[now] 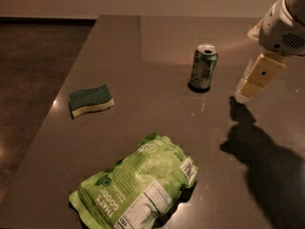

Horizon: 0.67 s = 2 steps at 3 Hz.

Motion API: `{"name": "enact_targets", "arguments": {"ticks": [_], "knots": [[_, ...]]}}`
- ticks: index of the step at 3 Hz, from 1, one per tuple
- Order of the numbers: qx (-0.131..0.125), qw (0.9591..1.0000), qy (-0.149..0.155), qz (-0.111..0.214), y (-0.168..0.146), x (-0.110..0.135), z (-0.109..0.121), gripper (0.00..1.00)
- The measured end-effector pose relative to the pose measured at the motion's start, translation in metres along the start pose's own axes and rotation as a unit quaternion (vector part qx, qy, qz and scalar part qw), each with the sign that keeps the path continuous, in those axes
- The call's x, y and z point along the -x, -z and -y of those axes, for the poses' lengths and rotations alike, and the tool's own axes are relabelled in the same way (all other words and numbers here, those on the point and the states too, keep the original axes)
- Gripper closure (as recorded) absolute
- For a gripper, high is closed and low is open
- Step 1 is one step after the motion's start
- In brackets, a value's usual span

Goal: Move green can near sponge

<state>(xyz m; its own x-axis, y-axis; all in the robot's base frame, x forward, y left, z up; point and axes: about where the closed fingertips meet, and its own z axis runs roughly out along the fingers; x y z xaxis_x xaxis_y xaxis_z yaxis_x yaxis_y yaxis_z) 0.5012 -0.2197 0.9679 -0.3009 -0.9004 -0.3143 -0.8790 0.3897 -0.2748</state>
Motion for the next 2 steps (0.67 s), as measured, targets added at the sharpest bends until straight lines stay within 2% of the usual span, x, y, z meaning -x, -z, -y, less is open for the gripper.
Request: {"name": "enact_targets", "arguments": {"ticks": [1,2], "knots": [[-0.007,0.999,-0.038,0.024,-0.022,0.001,0.03,0.0],[-0.008,0.9952,-0.076,0.062,-0.047,0.012,0.051,0.0]]}}
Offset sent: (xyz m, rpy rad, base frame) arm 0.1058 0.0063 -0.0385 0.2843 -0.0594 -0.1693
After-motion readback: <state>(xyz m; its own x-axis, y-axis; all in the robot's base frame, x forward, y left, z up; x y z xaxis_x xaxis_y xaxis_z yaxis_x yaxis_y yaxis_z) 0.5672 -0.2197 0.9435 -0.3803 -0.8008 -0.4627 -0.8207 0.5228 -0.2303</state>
